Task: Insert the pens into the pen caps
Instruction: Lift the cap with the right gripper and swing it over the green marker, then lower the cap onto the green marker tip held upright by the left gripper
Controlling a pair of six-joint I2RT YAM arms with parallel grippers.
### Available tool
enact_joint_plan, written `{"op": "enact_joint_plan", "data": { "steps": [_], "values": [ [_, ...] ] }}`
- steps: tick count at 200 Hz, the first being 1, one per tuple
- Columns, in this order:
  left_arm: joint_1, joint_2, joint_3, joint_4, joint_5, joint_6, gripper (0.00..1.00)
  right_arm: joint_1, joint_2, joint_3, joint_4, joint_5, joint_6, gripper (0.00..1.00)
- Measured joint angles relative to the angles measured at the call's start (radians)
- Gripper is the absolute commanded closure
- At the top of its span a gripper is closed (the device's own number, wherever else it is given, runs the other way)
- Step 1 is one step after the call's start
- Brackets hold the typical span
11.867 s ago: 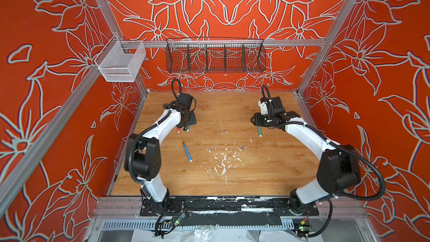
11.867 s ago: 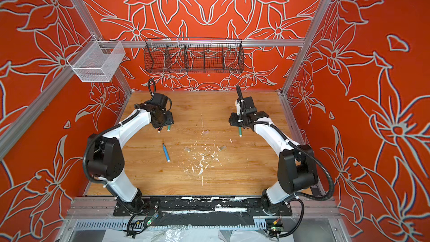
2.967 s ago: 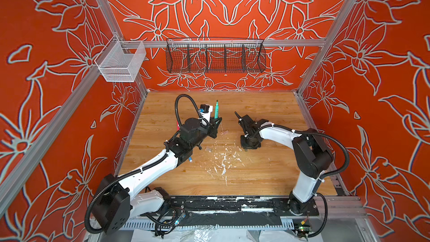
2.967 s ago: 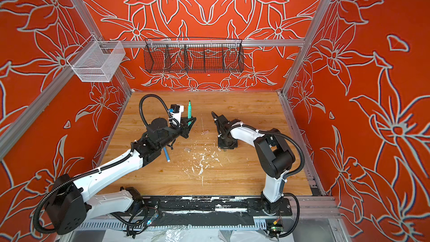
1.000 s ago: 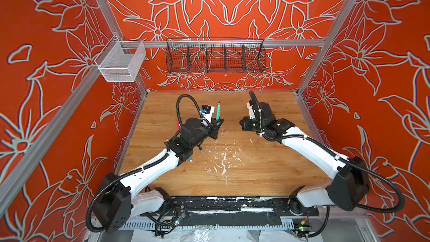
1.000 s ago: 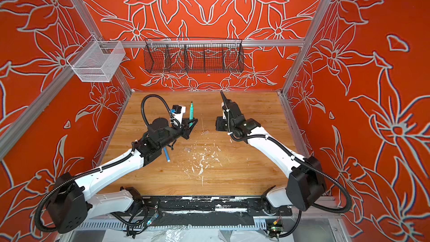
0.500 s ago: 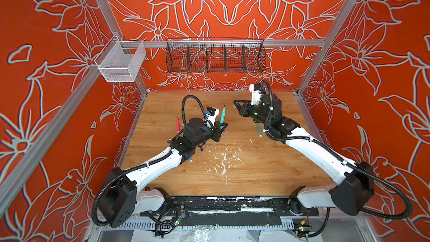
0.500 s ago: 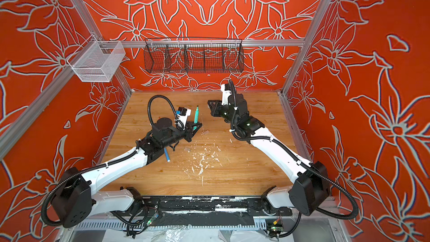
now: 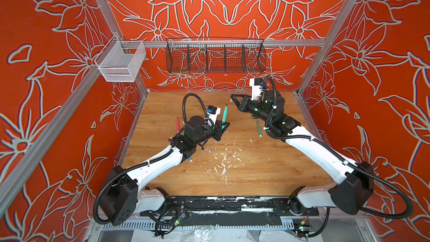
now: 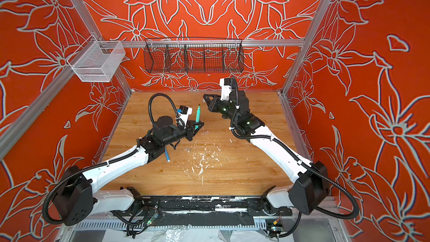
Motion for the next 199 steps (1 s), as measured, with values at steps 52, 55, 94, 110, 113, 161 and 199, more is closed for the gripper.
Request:
{"op": "enact_joint_plan", "data": {
  "steps": [52,55,94,110,113,161,199],
  "values": [
    [0.000,0.003,0.000,0.000,0.010,-0.002,1.00,0.021,0.021,0.026,-0.007,-0.014,0.004,0.92],
    [0.000,0.003,0.000,0.000,0.009,-0.003,1.00,0.021,0.023,0.030,-0.010,-0.014,0.004,0.92],
    [0.000,0.003,0.000,0.000,0.008,-0.003,1.00,0.031,0.042,0.053,-0.026,-0.014,0.003,0.92],
    [0.000,0.003,0.000,0.000,0.005,-0.003,1.00,0.037,0.047,0.053,-0.040,-0.012,-0.001,0.92],
    [0.000,0.003,0.000,0.000,0.005,-0.003,1.00,0.038,0.047,0.053,-0.042,-0.011,-0.002,0.92],
    [-0.001,0.003,0.000,-0.002,-0.013,-0.004,1.00,0.055,0.047,0.054,-0.060,0.013,-0.029,0.92],
    [-0.001,0.003,0.000,-0.010,-0.014,-0.004,1.00,0.062,0.047,0.055,-0.075,0.023,-0.059,0.92]
  ]
}}
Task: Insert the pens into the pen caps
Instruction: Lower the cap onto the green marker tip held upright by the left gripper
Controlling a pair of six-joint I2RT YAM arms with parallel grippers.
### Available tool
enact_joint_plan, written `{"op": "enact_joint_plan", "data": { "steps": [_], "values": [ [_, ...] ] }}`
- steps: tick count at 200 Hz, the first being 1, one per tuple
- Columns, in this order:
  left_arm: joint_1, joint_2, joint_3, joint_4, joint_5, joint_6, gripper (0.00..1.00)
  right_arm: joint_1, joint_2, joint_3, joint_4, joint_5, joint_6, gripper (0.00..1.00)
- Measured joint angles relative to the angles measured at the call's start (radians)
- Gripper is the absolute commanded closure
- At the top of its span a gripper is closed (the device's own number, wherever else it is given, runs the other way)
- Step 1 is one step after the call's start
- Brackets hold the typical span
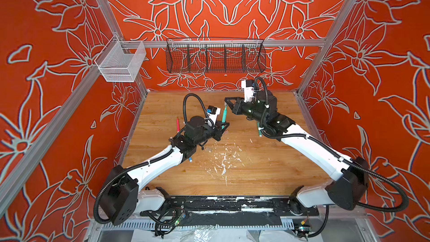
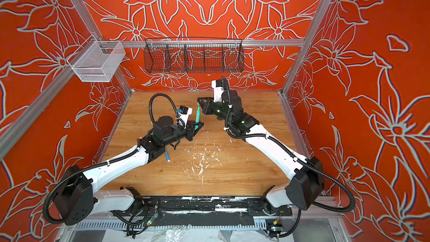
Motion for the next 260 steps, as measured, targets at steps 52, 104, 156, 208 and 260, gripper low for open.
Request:
{"op": "enact_joint_plan", "data": {
  "steps": [52,104,156,208,260],
  "values": [
    [0.000,0.000,0.000,-0.007,-0.008,0.000,1.00,0.012,-0.002,0.000,-0.007,0.018,-0.048,0.90],
    [0.000,0.000,0.000,-0.007,-0.014,0.000,1.00,0.020,-0.024,-0.001,-0.032,0.035,-0.087,0.90],
    [-0.001,0.000,0.000,-0.010,-0.013,0.000,1.00,0.020,-0.029,-0.002,-0.046,0.042,-0.103,0.89],
    [-0.001,0.000,0.000,-0.011,-0.007,-0.003,1.00,0.020,-0.028,-0.002,-0.047,0.044,-0.108,0.89],
    [-0.001,0.000,0.000,-0.011,0.002,-0.011,1.00,0.029,-0.027,-0.002,-0.046,0.069,-0.119,0.89]
  ]
}}
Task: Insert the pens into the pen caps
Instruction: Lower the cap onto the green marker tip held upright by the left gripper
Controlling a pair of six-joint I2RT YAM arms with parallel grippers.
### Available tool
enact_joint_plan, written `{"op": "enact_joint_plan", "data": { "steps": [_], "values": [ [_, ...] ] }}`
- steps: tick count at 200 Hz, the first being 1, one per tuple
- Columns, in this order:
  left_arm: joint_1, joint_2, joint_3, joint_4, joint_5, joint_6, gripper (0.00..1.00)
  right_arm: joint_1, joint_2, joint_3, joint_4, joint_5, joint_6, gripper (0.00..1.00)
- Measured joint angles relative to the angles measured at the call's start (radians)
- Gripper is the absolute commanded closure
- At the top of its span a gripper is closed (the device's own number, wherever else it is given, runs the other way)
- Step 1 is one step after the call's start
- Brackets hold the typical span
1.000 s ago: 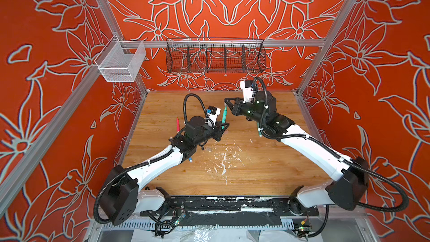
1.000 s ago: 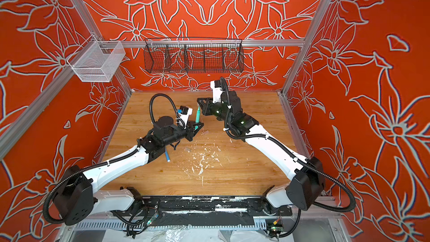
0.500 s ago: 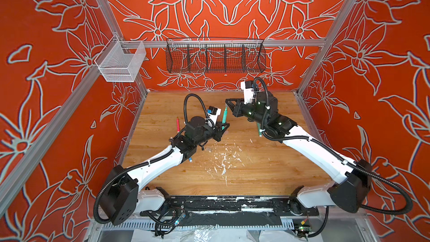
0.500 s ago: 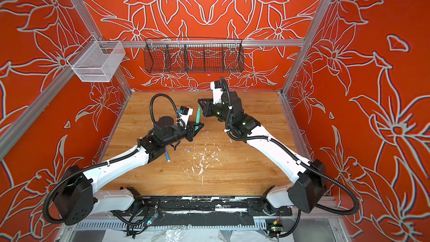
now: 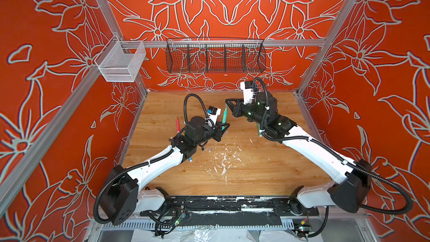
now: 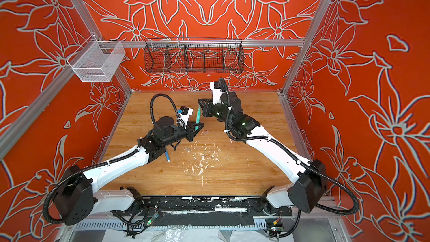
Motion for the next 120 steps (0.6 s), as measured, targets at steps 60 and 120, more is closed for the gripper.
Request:
{"op": "enact_joint_plan", "data": {
  "steps": [60,120],
  "values": [
    [0.000,0.000,0.000,0.005,-0.005,-0.004,1.00,0.003,0.021,0.000,0.006,0.008,-0.008,0.88],
    [0.000,0.000,0.000,0.007,-0.021,-0.004,1.00,0.012,0.018,-0.011,0.012,-0.010,-0.010,0.83]
  ]
}}
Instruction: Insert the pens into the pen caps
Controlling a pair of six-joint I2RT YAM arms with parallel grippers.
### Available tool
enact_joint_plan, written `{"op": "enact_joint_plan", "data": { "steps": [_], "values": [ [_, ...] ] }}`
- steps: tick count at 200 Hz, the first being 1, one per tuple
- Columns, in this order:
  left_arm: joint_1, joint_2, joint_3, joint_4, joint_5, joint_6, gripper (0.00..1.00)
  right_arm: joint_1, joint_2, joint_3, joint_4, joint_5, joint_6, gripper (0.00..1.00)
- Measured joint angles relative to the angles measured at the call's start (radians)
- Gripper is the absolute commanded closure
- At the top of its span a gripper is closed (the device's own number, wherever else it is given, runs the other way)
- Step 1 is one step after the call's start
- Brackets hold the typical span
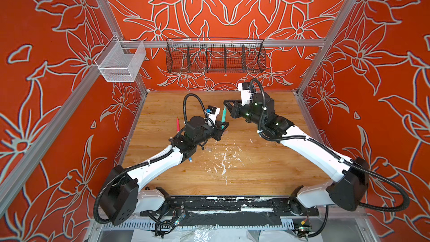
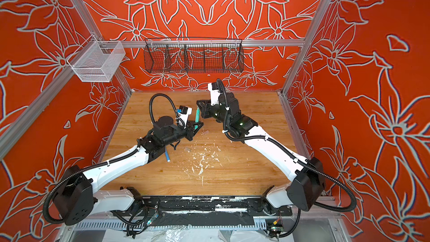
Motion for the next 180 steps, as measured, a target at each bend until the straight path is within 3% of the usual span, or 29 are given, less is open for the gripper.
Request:
{"op": "enact_joint_plan", "data": {
  "steps": [32,98,180],
  "values": [
    [-0.001,0.000,0.000,-0.018,-0.015,0.004,1.00,0.003,-0.013,-0.026,0.007,-0.002,-0.001,0.80],
    [-0.003,-0.011,0.000,-0.016,-0.025,0.019,1.00,0.019,-0.052,-0.035,-0.042,-0.025,0.000,0.62],
    [-0.003,-0.026,-0.018,0.042,-0.032,0.054,1.00,0.002,-0.210,-0.068,-0.167,0.010,-0.045,0.60]
  ]
}}
